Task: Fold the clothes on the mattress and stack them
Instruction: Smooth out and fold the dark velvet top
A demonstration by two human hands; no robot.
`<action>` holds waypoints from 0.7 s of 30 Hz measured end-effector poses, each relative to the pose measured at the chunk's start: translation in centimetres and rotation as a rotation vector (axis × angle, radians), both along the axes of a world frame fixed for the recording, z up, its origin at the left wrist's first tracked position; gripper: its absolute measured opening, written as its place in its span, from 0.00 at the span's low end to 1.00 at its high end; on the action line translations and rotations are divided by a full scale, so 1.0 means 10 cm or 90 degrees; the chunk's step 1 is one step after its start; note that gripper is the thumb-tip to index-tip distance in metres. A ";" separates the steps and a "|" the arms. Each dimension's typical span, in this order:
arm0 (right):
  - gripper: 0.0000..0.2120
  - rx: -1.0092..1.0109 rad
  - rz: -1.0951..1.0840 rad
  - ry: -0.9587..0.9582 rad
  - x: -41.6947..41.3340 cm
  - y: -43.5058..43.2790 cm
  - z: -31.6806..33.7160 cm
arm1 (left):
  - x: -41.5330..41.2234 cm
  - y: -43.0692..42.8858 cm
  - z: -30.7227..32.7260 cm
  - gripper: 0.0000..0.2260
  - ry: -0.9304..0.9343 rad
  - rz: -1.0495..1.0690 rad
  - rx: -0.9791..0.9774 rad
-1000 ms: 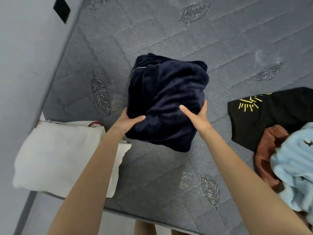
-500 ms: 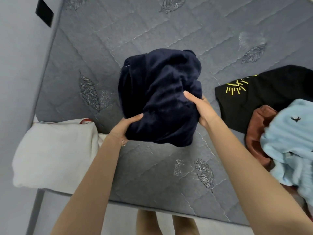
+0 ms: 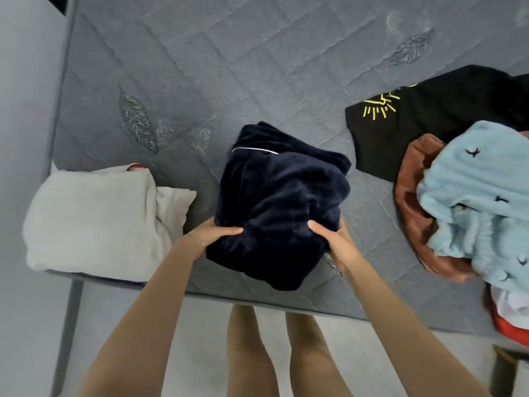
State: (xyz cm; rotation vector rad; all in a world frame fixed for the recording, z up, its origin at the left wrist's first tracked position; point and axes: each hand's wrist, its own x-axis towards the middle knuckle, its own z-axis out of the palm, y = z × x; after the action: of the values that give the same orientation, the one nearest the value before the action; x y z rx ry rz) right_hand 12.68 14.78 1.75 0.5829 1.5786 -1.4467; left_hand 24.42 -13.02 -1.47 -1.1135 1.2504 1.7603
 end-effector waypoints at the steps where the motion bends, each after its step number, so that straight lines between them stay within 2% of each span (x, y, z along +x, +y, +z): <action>1: 0.40 0.016 0.016 -0.006 0.01 0.01 -0.05 | 0.01 -0.01 -0.02 0.40 0.003 -0.012 -0.008; 3: 0.53 0.056 0.028 0.020 -0.09 -0.02 -0.09 | 0.01 -0.04 -0.04 0.39 0.019 -0.018 -0.004; 5: 0.66 0.122 0.024 0.113 -0.34 -0.05 -0.05 | 0.03 -0.06 -0.04 0.37 0.035 -0.019 -0.013; 7: 0.69 0.178 0.068 0.256 -0.64 -0.10 0.01 | 0.07 -0.06 -0.05 0.37 0.056 0.005 -0.021; 9: 0.66 0.217 0.212 0.382 -0.92 -0.20 0.04 | 0.16 -0.05 -0.05 0.38 0.058 0.022 -0.023; 11: 0.64 0.256 0.404 0.436 -1.13 -0.37 0.02 | 0.27 0.01 -0.04 0.44 0.047 -0.026 -0.019; 13: 0.62 0.231 0.545 0.396 -1.24 -0.56 0.00 | 0.32 0.11 -0.04 0.50 0.046 -0.074 -0.038; 14: 0.62 0.192 0.578 0.346 -1.27 -0.62 -0.01 | 0.31 0.15 -0.04 0.50 0.047 -0.071 -0.058; 16: 0.61 0.139 0.603 0.243 -1.26 -0.68 -0.04 | 0.27 0.20 -0.02 0.43 0.052 -0.042 -0.098; 19: 0.53 0.166 0.581 0.196 -1.18 -0.60 -0.07 | 0.15 0.14 0.05 0.31 0.086 -0.027 -0.138; 21: 0.35 0.150 0.516 0.190 -1.13 -0.49 -0.06 | 0.04 0.05 0.10 0.28 0.109 -0.019 -0.170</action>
State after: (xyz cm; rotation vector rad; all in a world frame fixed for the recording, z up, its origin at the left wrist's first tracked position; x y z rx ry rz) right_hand 1.40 9.91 1.15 -0.1713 1.9192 -0.7544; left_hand 24.85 -12.50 -0.52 -1.0992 1.6355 1.7316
